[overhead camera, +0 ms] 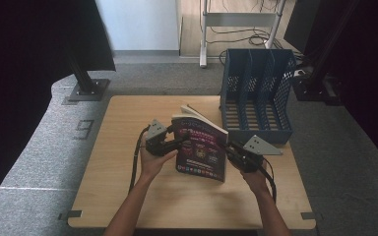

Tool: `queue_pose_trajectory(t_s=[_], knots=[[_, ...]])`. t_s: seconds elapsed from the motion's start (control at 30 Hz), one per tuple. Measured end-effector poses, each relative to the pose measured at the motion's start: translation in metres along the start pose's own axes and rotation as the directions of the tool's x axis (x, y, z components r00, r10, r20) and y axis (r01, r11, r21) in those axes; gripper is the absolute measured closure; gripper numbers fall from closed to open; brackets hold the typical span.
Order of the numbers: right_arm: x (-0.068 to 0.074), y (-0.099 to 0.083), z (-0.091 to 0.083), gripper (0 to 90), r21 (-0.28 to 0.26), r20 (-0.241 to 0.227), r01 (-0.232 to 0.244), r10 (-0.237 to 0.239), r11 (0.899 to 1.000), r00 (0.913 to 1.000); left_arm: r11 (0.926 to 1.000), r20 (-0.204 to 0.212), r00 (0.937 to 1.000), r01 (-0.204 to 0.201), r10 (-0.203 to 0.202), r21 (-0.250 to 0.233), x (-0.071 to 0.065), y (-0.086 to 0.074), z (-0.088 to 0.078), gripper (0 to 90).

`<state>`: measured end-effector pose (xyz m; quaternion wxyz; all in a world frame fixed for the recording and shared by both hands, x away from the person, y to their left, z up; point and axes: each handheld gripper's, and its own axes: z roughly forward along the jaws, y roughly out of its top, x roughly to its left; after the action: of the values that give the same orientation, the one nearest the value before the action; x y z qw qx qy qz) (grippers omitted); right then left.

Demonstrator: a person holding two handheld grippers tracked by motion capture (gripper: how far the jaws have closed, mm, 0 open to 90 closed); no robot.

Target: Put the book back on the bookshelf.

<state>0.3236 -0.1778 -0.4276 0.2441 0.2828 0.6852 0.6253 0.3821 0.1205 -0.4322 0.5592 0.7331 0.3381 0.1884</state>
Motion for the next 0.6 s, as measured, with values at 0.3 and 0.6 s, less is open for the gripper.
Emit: queue_pose_trajectory(t_s=[0.3,0.6], knots=[[0.003,-0.001,-0.005,81.2,-0.013,-0.021,0.016,-0.017,1.000,0.9996,0.9985,0.055,0.9975,-0.046,0.044,0.030,-0.001,0.010,0.013,22.0],[0.001,-0.004,-0.007,81.2,-0.028,-0.034,0.010,-0.011,1.000,0.9994,0.9982,0.052,0.9979,-0.041,0.039,0.045,0.003,0.017,0.017,16.4]])
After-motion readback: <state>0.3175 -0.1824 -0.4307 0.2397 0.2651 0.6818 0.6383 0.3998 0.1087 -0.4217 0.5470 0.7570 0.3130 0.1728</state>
